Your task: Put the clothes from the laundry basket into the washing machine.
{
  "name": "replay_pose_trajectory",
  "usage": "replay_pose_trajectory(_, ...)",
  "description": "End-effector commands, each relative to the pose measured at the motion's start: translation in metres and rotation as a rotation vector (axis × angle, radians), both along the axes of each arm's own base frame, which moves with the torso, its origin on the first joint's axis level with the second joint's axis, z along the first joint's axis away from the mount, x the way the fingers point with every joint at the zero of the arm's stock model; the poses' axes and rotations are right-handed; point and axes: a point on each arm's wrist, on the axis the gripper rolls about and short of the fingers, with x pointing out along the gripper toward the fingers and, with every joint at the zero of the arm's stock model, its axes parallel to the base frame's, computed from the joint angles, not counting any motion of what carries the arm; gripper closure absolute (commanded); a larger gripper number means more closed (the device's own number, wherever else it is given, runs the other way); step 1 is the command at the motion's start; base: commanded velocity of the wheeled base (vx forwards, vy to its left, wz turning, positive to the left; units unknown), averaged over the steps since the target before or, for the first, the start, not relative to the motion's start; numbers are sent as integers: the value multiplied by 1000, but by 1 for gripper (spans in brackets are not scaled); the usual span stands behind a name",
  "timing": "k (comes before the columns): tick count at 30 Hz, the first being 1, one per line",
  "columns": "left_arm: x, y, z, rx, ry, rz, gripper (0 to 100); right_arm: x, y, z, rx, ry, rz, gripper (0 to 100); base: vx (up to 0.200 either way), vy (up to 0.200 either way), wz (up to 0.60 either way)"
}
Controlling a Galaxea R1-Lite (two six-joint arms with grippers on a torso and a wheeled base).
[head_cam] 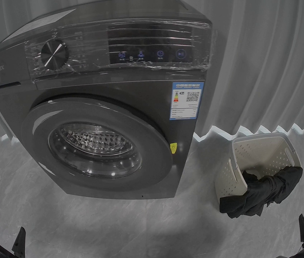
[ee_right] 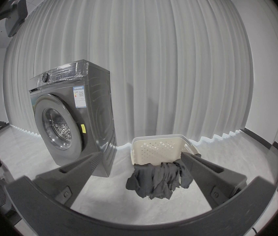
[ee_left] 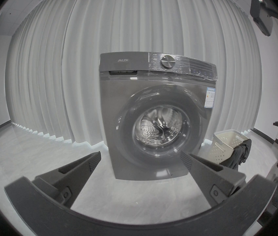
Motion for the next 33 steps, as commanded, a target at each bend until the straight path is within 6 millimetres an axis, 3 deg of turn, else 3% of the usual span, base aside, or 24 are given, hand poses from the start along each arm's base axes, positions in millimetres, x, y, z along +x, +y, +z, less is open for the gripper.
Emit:
replay_pose_trajectory(1,0,0,-5,0,0,0,0,0,0,-5,0,2,1,0,0,200,0)
replay_pose_trajectory(16,0,0,-5,-2,0,0,0,0,0,-5,0,1,1,0,0,200,0)
replay_pose_trajectory(33,0,0,-5,0,0,2,0,0,0,-5,0,1,1,0,0,0,0)
